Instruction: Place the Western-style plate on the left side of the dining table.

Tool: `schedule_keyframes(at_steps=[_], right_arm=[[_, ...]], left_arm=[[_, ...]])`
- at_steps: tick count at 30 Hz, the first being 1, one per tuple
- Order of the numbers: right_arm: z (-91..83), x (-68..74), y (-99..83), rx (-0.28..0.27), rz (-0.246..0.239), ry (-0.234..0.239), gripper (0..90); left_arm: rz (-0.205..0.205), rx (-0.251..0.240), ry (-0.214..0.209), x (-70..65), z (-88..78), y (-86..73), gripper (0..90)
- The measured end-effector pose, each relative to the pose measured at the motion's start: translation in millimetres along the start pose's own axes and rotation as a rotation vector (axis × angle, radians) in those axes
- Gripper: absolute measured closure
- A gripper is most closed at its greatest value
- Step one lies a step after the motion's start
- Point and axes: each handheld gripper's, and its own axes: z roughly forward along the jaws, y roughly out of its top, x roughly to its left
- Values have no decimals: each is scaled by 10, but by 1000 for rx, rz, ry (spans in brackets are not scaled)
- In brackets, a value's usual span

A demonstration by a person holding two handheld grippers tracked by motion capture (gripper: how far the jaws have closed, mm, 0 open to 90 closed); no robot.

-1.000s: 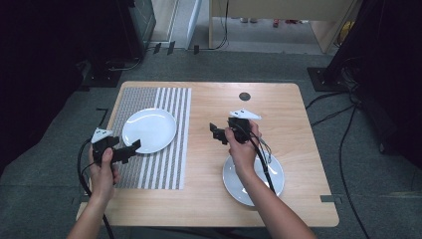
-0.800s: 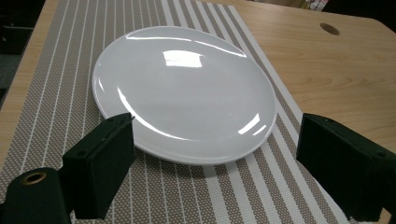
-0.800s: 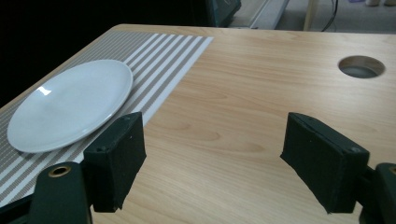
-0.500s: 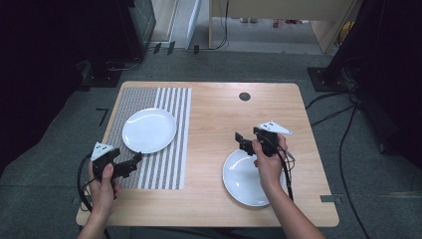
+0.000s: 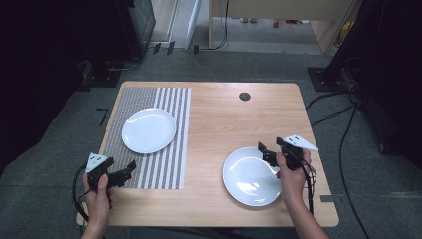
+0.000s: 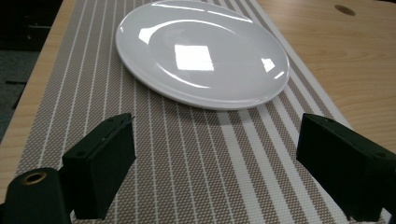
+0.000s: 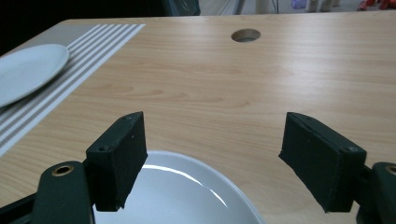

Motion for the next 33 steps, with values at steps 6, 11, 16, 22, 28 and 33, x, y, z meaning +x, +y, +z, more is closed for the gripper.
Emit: schedule_keyframes(at_steps=[6,11,16,22,28,33], right_arm=[[-126,-191,-124,3,13,-32,218],[-215,-313,-194,3,25,-53,216],[-347,-487,-302,32,22,-89,212],[-501,-685,-395,34,49,-136,213],[-606,-812,-506,54,57,-169,212],[-708,-926,-630,85,60,-203,210]], left_arm=[[-15,6,38,127,-40,-116,116],[-24,22,70,244,-55,-206,116],[-31,18,96,347,-104,-249,116],[-31,15,125,438,-145,-275,116],[-10,30,147,477,-142,-327,116],[16,46,158,471,-129,-360,117]])
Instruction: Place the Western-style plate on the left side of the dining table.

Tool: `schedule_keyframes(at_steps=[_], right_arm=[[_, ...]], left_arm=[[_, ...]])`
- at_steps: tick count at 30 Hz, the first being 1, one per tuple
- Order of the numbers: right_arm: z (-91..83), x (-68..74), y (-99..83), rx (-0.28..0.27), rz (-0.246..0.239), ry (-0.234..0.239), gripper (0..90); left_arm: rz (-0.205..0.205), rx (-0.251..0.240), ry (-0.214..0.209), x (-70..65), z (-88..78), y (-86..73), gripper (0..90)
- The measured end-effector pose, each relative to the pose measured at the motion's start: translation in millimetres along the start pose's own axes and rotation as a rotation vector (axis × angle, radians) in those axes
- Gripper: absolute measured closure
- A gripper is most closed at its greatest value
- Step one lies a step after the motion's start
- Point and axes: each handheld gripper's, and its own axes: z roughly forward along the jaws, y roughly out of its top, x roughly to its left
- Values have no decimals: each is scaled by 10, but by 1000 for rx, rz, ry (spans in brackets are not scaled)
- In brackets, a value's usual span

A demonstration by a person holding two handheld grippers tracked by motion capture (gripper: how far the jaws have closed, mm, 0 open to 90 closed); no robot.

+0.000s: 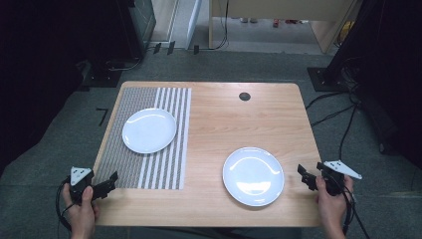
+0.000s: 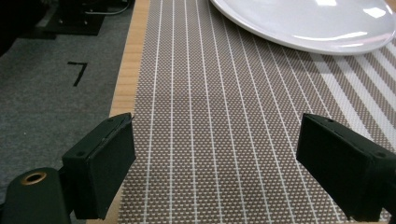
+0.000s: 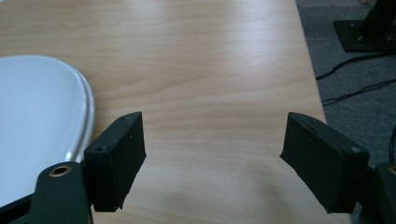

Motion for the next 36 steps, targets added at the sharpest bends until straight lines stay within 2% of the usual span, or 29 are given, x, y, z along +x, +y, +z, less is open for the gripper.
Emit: schedule_keyframes(at_steps=[6,8,9,11,13,16,21,25,36], right_arm=[[-50,-84,-175,61,-20,-30,197],[-70,-66,-195,71,-51,-58,197],[-61,-36,-205,100,-81,-89,195],[-44,-7,-207,119,-92,-106,183],[-38,-8,-205,123,-78,-103,179],[-38,-9,-205,123,-78,-103,179],[-37,-9,-206,123,-78,-102,178],[-37,-10,-205,123,-78,-102,178],[-36,-4,-206,122,-75,-105,177]], left_arm=[[11,12,2,-21,19,-5,116],[21,17,9,-38,26,-12,116],[34,31,21,-59,39,-17,116],[43,38,36,-73,48,-21,117],[84,53,80,-127,73,-33,129],[103,77,102,-156,100,-46,130],[91,82,94,-154,108,-55,135],[50,96,66,-108,119,-48,134],[50,96,66,-109,119,-48,134]])
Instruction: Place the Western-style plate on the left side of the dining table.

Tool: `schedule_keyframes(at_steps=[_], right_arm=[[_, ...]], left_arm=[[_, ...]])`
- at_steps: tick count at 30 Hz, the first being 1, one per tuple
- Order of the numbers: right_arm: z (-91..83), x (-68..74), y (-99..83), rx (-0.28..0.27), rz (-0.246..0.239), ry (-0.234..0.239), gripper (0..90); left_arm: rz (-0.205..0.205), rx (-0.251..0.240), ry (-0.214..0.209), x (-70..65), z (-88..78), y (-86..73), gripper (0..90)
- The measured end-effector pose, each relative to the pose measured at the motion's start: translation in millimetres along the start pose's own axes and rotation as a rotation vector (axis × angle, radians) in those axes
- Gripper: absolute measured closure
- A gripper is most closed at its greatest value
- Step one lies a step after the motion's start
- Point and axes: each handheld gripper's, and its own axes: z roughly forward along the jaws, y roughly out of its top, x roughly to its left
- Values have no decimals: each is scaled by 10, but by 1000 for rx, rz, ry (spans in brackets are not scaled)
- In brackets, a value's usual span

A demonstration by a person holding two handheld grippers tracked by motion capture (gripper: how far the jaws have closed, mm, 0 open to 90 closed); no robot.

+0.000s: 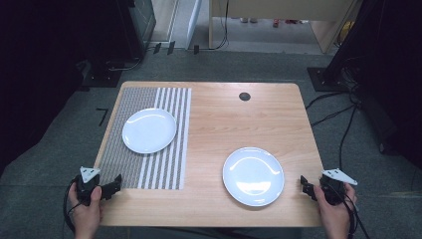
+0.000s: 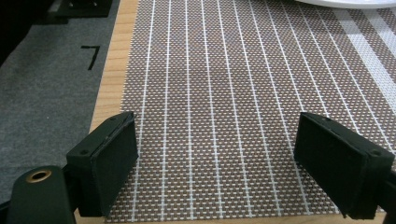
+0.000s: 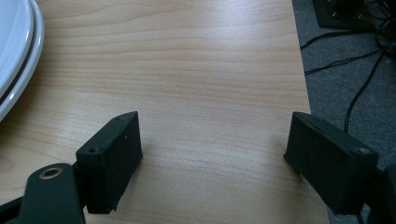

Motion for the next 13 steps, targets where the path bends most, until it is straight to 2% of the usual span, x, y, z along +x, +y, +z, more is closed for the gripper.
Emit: schedule_keyframes(at_steps=[2,3,4,6,7,11,13], right_arm=[[0,2,0,-1,3,-2,178],[-4,0,1,-9,31,6,180],[-4,0,1,-9,31,6,180],[-21,-42,0,-31,86,36,207],[-31,-56,1,-42,94,34,216],[-59,-43,0,-52,76,35,199],[-71,-25,1,-54,60,19,196]], left_arm=[[0,0,0,0,0,0,134],[0,0,0,0,0,0,134],[0,0,0,0,0,1,134],[0,0,0,0,0,1,134],[0,0,0,0,0,1,134],[0,0,0,1,1,1,134],[-1,0,1,0,2,2,133]])
